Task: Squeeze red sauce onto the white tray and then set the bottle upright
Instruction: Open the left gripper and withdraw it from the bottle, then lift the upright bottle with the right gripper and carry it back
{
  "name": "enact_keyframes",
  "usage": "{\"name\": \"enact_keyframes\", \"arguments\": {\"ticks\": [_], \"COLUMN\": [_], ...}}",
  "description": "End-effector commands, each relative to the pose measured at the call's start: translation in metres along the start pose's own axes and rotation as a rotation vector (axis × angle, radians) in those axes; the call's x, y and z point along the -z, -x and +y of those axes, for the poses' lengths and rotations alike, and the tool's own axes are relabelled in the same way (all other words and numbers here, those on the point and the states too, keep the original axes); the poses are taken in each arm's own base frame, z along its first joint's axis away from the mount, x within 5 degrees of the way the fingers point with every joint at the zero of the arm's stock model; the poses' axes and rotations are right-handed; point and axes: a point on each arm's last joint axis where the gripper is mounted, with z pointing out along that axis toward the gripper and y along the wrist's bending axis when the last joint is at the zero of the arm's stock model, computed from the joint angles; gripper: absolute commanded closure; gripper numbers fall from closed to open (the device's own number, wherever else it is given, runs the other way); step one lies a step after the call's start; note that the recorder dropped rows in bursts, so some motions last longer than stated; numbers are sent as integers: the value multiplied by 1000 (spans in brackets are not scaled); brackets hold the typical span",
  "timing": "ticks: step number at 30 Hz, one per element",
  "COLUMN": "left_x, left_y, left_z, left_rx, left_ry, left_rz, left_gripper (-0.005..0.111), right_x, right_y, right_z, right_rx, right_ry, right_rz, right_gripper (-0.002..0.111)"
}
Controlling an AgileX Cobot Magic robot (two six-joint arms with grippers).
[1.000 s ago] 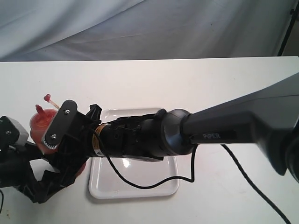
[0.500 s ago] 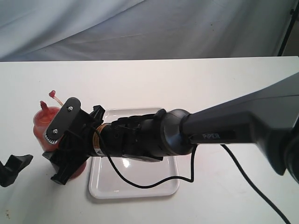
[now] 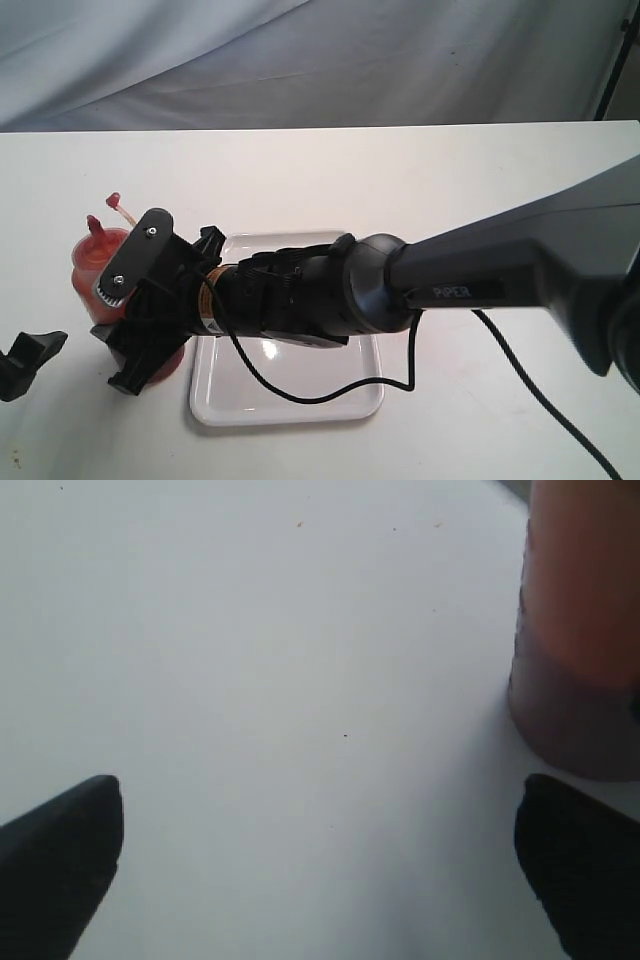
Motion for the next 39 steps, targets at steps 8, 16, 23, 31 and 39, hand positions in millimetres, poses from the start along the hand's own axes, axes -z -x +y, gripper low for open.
{"name": "enact_keyframes", "arguments": {"ticks": [8,16,23,31,39], "left_x": [1,1,1,1,1], "left_y": [1,1,1,1,1], "left_z": [-2,-2,-2,-2,-2], "left_rx": [13,13,13,13,13], "left_ry": [-7,-7,-7,-12,-12], "left_rz": [-12,-12,-12,-18,-18], "left_gripper": [2,2,2,2,2], "right_x": [0,0,0,0,0], "right_y": [-7,-6,-3,-2,-2], "right_z": [-1,-1,0,0,0], "right_rx": [-8,-12,-12,-12,-6], "right_ry": [-19,-19,-9,-7,-8], "right_rz": [55,50,19,10,9], "right_gripper": [31,30,30,30,43]}}
